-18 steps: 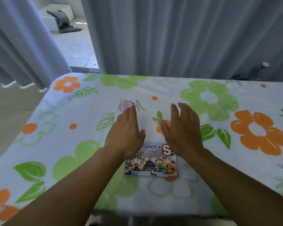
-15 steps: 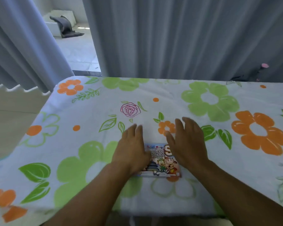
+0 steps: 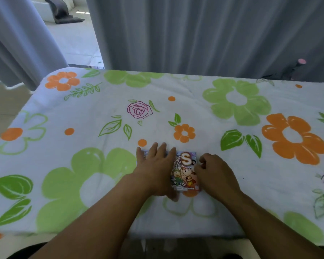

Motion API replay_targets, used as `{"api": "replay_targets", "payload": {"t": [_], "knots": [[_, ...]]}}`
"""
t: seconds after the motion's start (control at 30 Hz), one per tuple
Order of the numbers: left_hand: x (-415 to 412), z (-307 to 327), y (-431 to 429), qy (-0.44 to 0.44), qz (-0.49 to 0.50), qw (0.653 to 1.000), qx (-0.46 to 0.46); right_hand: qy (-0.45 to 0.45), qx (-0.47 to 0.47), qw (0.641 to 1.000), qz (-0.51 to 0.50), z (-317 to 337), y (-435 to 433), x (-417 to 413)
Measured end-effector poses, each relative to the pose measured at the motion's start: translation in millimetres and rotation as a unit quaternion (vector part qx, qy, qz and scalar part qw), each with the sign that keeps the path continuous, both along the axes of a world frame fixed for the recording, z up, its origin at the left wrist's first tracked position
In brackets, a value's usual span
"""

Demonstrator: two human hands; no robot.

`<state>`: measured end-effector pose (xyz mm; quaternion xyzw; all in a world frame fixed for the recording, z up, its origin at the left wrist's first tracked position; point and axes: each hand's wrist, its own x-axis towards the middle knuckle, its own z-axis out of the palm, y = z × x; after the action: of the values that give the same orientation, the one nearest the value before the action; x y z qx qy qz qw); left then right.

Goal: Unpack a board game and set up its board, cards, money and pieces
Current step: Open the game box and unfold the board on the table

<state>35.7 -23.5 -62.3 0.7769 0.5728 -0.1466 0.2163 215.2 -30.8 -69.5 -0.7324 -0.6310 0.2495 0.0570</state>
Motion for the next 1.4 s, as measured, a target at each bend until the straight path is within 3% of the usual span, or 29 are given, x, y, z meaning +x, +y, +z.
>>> {"api": "replay_targets", "payload": {"t": [0.27,0.4,0.57,0.87,1.03,1.27,1.4], "knots": [[-0.3,-6.7,1.6,-0.023,0.008,1.0,0.01,0.027,-0.032,0.999,0.02,-0.3,15.1,-6.0],[0.3,-7.4,0.8,-0.032,0.012,0.999,0.019,0.148,-0.055,0.987,-0.011,0.2,18.9,0.5],[-4.3,2.5,4.2,-0.05,0.031,0.997,0.043,0.312,-0.071,0.944,-0.076,17.0,22.5,5.2],[-22.1,19.6,0.0,-0.074,0.032,0.994,0.069,0.382,-0.114,0.916,-0.049,51.2,25.8,-1.3],[-26.1,20.7,-2.9,-0.108,0.047,0.991,0.07,0.377,-0.095,0.921,0.016,58.2,23.2,-13.2],[-24.3,26.9,5.8,-0.181,0.089,0.974,0.107,0.395,-0.02,0.918,-0.029,57.5,34.0,-13.9],[-22.8,28.1,9.0,-0.152,0.088,0.976,0.126,0.178,0.159,0.961,0.139,50.8,25.9,-17.6]]}}
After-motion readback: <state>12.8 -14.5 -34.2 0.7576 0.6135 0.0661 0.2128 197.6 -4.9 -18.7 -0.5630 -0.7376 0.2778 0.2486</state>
